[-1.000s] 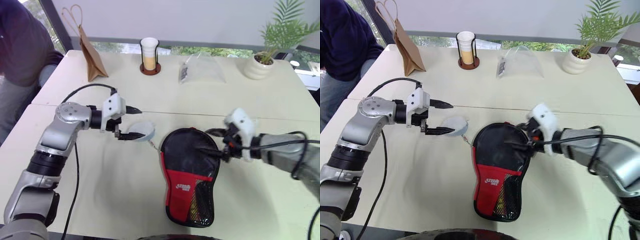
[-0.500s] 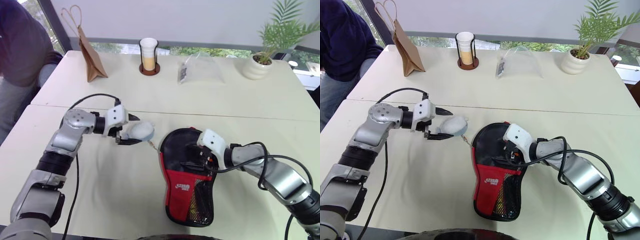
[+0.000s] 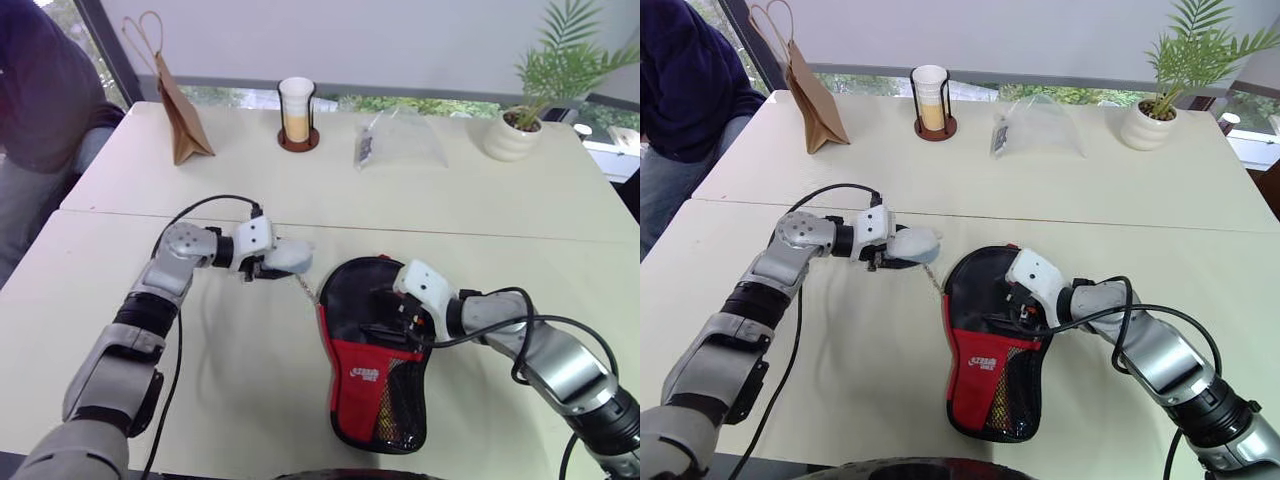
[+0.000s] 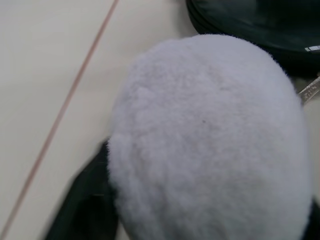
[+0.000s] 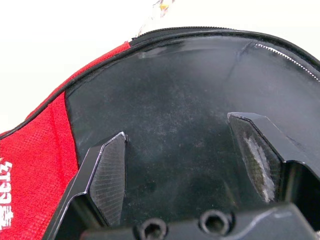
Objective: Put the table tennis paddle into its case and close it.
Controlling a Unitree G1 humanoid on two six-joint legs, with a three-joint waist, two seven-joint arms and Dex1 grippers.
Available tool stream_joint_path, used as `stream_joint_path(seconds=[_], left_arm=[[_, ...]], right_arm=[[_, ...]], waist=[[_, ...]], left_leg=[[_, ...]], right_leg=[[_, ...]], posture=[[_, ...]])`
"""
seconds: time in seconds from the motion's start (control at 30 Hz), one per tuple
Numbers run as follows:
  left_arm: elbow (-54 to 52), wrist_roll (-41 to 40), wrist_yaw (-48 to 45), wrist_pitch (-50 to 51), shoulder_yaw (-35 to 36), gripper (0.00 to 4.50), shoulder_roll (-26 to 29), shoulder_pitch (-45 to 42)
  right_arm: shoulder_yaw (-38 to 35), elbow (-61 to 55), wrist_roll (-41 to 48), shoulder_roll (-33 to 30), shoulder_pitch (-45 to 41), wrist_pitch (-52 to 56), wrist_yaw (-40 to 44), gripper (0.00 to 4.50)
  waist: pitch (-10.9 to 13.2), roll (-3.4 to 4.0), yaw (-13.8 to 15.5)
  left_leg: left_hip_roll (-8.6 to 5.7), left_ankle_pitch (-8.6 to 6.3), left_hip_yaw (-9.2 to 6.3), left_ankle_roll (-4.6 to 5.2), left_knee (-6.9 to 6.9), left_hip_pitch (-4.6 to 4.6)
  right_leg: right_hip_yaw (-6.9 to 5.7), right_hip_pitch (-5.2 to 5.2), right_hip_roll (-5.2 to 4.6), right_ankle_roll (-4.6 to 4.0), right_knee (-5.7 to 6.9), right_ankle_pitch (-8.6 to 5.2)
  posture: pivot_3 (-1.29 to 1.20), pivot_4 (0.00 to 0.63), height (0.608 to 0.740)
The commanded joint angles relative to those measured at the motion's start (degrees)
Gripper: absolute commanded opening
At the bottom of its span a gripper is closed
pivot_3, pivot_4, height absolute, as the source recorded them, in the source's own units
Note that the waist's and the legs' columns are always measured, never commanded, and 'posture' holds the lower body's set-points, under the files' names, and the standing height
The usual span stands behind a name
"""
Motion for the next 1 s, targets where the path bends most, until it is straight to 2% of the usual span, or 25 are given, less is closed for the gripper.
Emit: stream_joint_path(seconds=[0.03, 0.1, 0.13, 0.33, 0.43, 0.57, 0.83, 1.0], left_arm=[[6.44, -0.26, 1.47, -1.36, 1.85, 0.63, -2.59, -6.49], [13.04, 1.18, 2.71, -3.78, 1.51, 0.05, -4.77, -10.89], [17.56, 2.39, 4.61, -4.97, 1.13, 0.00, -6.49, -13.88], [35.73, 7.53, 17.24, -8.97, 1.02, 0.00, -17.12, -26.75], [39.52, 8.68, 23.34, -9.21, 2.10, 0.00, -23.12, -31.11], [41.44, 7.22, 26.18, -8.45, 5.43, 0.00, -29.87, -34.47], [42.42, 5.56, 22.54, -4.72, 11.48, 0.00, -40.28, -34.82], [42.27, 5.33, 14.78, -2.36, 12.91, 0.00, -42.63, -33.01]], right_arm=[[2.43, 1.50, -2.74, 0.03, 1.65, 4.03, -0.25, 3.62], [2.71, 1.63, -2.96, 0.14, 1.76, 5.12, -0.25, 3.62], [3.01, 1.88, -3.09, 0.15, 1.72, 5.87, -0.15, 3.62], [4.75, 2.50, -3.05, 1.32, 1.24, 11.20, -0.37, 3.62], [5.70, 2.90, -3.66, 2.61, 0.96, 11.88, -0.78, 3.62], [6.70, 2.75, -4.12, 4.33, 0.01, 12.72, -1.04, 3.62], [8.09, 0.75, -5.49, 6.79, 0.32, 14.38, -1.56, 3.62], [7.63, -0.13, -6.12, 6.82, 1.18, 15.31, -1.50, 3.62]], waist=[[-0.01, -0.03, 0.11], [-0.04, -0.10, 0.05], [-0.05, -0.12, 0.11], [-0.21, -0.37, 0.04], [-0.23, -0.40, -0.02], [-0.24, -0.42, -0.45], [-0.24, -0.41, -0.64], [-0.28, -0.38, -0.84]], left_leg=[[-0.01, -0.01, 0.00, 0.01, 0.01, 0.00], [-0.01, -0.02, -0.01, 0.04, 0.04, -0.01], [-0.01, -0.02, -0.01, 0.04, 0.04, -0.01], [-0.05, -0.04, -0.01, 0.07, 0.06, 0.01], [-0.03, -0.04, -0.02, 0.07, 0.04, 0.02], [-0.01, -0.04, -0.02, 0.07, -0.01, 0.06], [0.02, -0.03, -0.01, 0.06, -0.09, 0.12], [0.03, -0.03, -0.01, 0.04, -0.10, 0.14]], right_leg=[[-0.01, 0.01, 0.00, 0.00, 0.00, 0.00], [-0.05, 0.01, 0.01, 0.00, 0.00, 0.00], [-0.05, 0.01, 0.02, 0.00, 0.00, 0.00], [-0.11, 0.05, 0.04, 0.01, 0.01, 0.00], [-0.11, 0.05, 0.07, 0.01, 0.01, 0.00], [-0.08, 0.05, 0.08, 0.01, 0.00, 0.00], [-0.07, 0.04, 0.12, 0.01, 0.00, 0.00], [-0.06, 0.05, 0.13, 0.00, 0.00, 0.00]], posture=[[0.00, 0.150, 0.740], [0.00, 0.150, 0.740], [0.00, 0.150, 0.740], [0.00, 0.150, 0.740], [0.00, 0.150, 0.740], [0.00, 0.150, 0.740], [0.00, 0.150, 0.740], [0.00, 0.150, 0.740]])
